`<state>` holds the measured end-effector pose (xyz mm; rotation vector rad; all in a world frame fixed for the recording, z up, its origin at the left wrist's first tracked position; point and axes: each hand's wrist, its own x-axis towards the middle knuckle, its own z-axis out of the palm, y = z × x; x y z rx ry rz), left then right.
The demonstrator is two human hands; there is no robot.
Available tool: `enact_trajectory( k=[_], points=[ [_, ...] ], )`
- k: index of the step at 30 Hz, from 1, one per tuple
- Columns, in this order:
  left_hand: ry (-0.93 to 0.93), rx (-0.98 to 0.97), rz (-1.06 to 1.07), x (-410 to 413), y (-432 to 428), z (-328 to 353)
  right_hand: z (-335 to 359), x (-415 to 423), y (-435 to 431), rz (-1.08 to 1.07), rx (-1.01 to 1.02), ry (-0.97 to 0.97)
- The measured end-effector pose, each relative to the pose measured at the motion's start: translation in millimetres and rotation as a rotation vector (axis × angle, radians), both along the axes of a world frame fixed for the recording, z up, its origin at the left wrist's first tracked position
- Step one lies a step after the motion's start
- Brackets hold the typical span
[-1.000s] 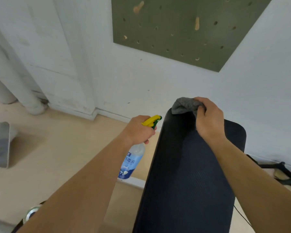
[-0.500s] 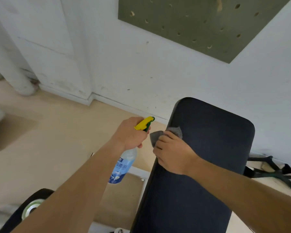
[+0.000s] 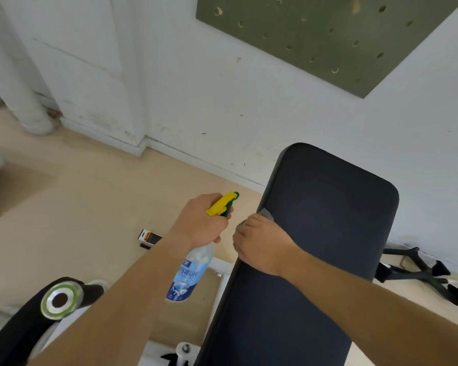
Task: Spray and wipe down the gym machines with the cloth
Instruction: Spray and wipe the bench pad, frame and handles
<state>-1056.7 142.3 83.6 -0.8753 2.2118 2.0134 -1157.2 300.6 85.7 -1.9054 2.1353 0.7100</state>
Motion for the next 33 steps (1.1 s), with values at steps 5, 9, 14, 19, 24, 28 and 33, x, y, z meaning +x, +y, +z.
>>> enact_trajectory(
  k=[5,9,14,19,24,28,33],
  points=[
    [0.017,0.031,-0.049,9.0,8.0,-2.6,52.0,-79.9,-10.0,-0.107,-0.277,0.071],
    [-0.008,0.023,-0.077,4.4,14.1,-8.2,95.6,-129.2,-25.3,-0.356,-0.530,0.143],
    [-0.084,-0.054,-0.116,-0.2,19.5,-22.4,91.5,-131.9,-49.3,-0.323,-0.526,0.123],
    [-0.064,-0.018,-0.073,14.3,16.6,-28.4,53.2,-74.7,-44.9,-0.207,-0.097,0.236],
    [-0.033,0.009,0.011,33.2,10.8,-30.6,-7.9,22.1,17.1,0.113,0.100,-0.106],
    [-0.030,0.018,-0.020,39.5,15.2,-30.3,26.5,-55.6,-21.3,0.159,0.076,0.179],
    [-0.017,0.044,0.002,40.6,21.2,-39.2,60.7,-88.8,-53.8,-0.224,-0.076,0.314]
  ],
)
